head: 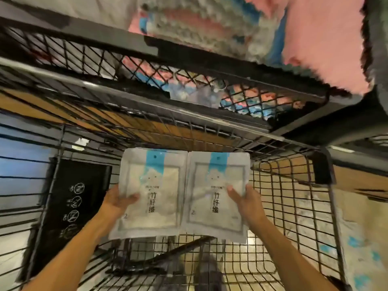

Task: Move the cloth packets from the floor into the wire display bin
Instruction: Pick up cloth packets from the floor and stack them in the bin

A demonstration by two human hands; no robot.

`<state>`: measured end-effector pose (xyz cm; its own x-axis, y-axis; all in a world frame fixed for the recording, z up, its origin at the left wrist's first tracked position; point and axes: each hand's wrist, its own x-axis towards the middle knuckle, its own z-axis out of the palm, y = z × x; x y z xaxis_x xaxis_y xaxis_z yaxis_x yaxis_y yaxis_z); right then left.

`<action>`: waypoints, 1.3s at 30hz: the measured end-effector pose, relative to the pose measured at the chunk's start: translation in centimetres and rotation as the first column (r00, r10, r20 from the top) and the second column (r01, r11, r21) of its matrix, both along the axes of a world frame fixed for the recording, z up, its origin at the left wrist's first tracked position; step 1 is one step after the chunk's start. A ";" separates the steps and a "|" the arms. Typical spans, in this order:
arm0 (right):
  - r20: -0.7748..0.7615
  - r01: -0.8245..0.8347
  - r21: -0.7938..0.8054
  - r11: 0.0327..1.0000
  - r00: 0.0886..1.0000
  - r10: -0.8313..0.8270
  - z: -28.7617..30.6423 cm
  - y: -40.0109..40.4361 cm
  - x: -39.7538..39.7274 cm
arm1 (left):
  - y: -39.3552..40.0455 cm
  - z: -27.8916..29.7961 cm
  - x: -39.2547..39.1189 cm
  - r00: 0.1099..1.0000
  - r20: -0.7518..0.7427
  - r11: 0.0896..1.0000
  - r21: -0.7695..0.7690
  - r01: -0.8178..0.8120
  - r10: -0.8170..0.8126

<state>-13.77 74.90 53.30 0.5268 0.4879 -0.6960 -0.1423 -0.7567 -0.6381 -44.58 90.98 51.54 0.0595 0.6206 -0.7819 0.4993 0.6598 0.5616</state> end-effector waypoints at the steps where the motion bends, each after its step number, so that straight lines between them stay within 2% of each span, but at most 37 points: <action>1: -0.001 0.009 0.003 1.000 1.000 -0.009 -0.9 0.2 0.0 | 0.3 -0.6 0.3 0.998 -0.048 1.000 0.008 0.028 -0.027; 5: 0.101 0.077 -0.037 0.996 0.992 -0.073 -3.4 0.2 -0.8 | 0.9 -2.9 0.8 0.979 -0.162 0.986 0.093 0.136 -0.119; 7: 0.169 0.100 0.003 0.995 0.981 -0.099 -3.8 0.0 -1.9 | 0.4 -3.2 1.1 0.956 -0.242 0.971 0.128 0.201 -0.166; 11: 0.395 0.005 -0.142 0.990 0.917 0.052 -4.2 -0.4 -3.2 | -1.4 -3.9 2.5 0.952 -0.242 0.933 0.257 0.251 -0.189; 14: 0.485 -0.040 -0.225 0.973 0.862 0.148 -4.8 -0.2 -3.2 | -2.1 -5.0 3.2 0.900 -0.386 0.914 0.255 0.314 -0.201; 17: 0.566 -0.163 -0.358 0.920 0.745 0.352 -5.2 -0.4 -2.7 | -2.3 -5.1 3.3 0.787 -0.556 0.858 0.234 0.457 -0.267; 20: 0.616 -0.237 -0.505 0.830 0.575 0.539 -4.6 -0.2 -1.9 | -2.2 -4.6 3.2 0.749 -0.562 0.803 0.233 0.549 -0.349; 23: 0.645 -0.304 -0.538 0.786 0.452 0.617 -3.1 0.2 -0.6 | -2.3 -3.2 3.1 0.619 -0.651 0.666 0.226 0.711 -0.439; 26: 0.655 -0.408 -0.500 0.764 0.399 0.641 0.0 0.2 0.2 | -2.0 -0.3 3.5 0.535 -0.693 0.605 0.178 0.776 -0.483; 29: 0.631 -0.477 -0.486 0.732 0.387 0.672 4.0 0.2 1.0 | -1.5 3.5 4.1 0.436 -0.754 0.493 0.172 0.853 -0.491; 33: 0.644 -0.526 -0.477 0.704 0.336 0.688 10.1 0.7 1.9 | -1.2 10.4 5.3 0.423 -0.782 0.452 0.206 0.868 -0.458; 37: 0.730 -0.517 -0.444 0.731 0.264 0.630 16.9 0.8 2.4 | -1.4 17.5 6.8 0.362 -0.847 0.370 0.216 0.903 -0.390; 39: 0.764 -0.515 -0.421 0.747 0.242 0.598 20.4 0.6 2.5 | -1.6 21.0 7.2 0.365 -0.863 0.348 0.242 0.906 -0.349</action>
